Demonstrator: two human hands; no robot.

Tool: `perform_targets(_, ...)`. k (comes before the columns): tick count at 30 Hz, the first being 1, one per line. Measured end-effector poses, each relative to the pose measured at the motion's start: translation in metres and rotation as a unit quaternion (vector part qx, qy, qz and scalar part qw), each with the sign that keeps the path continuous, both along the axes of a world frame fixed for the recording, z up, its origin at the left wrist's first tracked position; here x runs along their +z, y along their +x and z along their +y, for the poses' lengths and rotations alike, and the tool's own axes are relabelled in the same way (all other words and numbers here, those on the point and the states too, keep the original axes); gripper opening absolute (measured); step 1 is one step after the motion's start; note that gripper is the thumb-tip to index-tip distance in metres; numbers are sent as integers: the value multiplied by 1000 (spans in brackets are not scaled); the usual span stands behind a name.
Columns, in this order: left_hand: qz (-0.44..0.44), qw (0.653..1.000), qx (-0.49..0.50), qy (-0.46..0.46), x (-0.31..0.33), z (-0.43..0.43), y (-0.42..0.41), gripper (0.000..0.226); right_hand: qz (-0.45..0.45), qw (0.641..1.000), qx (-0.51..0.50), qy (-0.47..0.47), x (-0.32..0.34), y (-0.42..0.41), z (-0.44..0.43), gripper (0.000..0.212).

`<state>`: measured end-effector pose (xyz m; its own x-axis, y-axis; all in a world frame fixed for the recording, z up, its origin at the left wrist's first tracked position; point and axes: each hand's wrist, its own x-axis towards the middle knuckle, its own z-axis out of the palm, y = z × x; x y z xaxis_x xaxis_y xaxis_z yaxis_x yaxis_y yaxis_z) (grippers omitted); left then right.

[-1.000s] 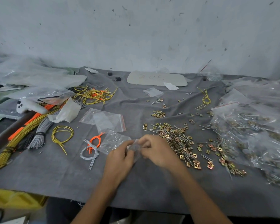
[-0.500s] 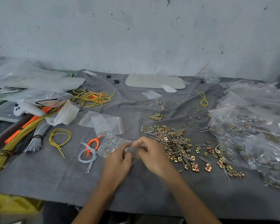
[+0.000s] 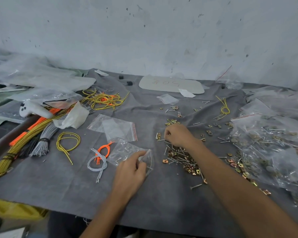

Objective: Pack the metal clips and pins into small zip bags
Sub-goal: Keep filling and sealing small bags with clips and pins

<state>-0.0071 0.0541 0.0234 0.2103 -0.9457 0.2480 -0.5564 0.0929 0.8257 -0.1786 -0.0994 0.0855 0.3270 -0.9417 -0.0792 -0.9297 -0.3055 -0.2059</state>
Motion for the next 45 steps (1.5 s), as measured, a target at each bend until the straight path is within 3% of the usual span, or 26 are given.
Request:
perform_targets(4,-6,1000,-2,-1,1,1,1,46,43,999,27,7,3,8,-5,36)
perform_targets(11,-10,1000,-8,-3,2,1,1,47,74,992,94,31,2,8,1,23)
perform_targets(17,-13,1000,-10,0,4,1,0,48,144,982,118,17,3,7,-2,44)
perform_targets(22,-13,1000,-7,-1,4,2,0,46,117,989,96,4,-3,6,2,20)
perform_targets(27,-11,1000,-6,-2,3,2,-1,47,123,989,67,-41,-9,7,9,31)
perform_targets(35,-12,1000,-6,0,4,2,-1,49,110,990,86,-5,-7,-3,7,31)
perform_targets(38,-16,1000,-7,-3,4,3,-1,48,58,995,59,-55,-10,-8,6,17)
perform_targets(40,-14,1000,-2,-3,4,3,-1,47,-79,994,-1,-72,-6,-8,11,16)
perform_targets(42,-15,1000,2,1,4,2,-1,47,-233,969,-58,-49,-1,-3,25,18)
perform_targets(45,-12,1000,5,2,2,1,-1,46,-432,896,-96,18,-13,13,69,16)
